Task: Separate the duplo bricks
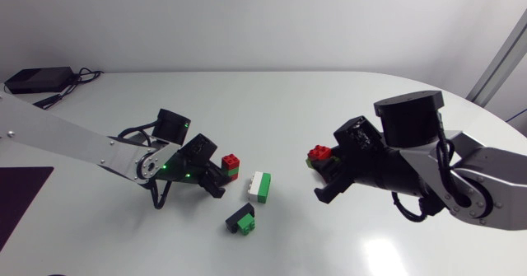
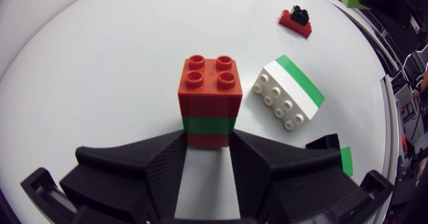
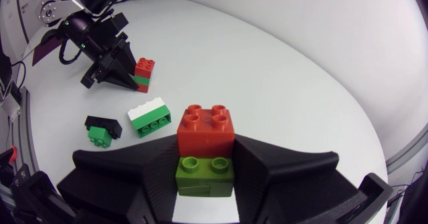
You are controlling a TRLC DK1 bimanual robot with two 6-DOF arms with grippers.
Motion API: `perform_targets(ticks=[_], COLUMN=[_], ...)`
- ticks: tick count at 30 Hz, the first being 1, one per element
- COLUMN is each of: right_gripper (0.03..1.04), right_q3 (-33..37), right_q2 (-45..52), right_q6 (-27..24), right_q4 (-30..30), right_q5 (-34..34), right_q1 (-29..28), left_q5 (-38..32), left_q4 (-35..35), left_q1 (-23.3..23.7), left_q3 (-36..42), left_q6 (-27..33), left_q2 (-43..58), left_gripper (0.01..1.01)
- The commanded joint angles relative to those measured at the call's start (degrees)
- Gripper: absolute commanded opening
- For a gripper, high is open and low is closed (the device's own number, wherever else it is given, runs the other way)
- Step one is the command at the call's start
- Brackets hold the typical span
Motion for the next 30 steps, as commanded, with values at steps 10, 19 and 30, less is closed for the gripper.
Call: perform_targets(ticks=[10,19,30], right_gripper=[0.34,0.34,0.35], right_q3=[-0.26,-0.70,-1.32], right_q2=[0.79,3.25,13.71], right_q6=[-0.01,0.43,-1.07], right_q4=[-0.72,0.07,5.96], right_q5=[0.39,0.39,-0.75], right_q1=[1.52,2.93,3.19], left_q5=[-0.52,0.45,1.77], left_q4=[-0.74,-1.62,-6.27], left_q1=[1.57,1.40,-0.10], left_q3=[-2.76,-4.96,-4.69], left_q6=[2.20,2.91,2.73], left_q2=[-0.84,-7.25,-14.37], left_gripper=[0.584,0.892,0.920])
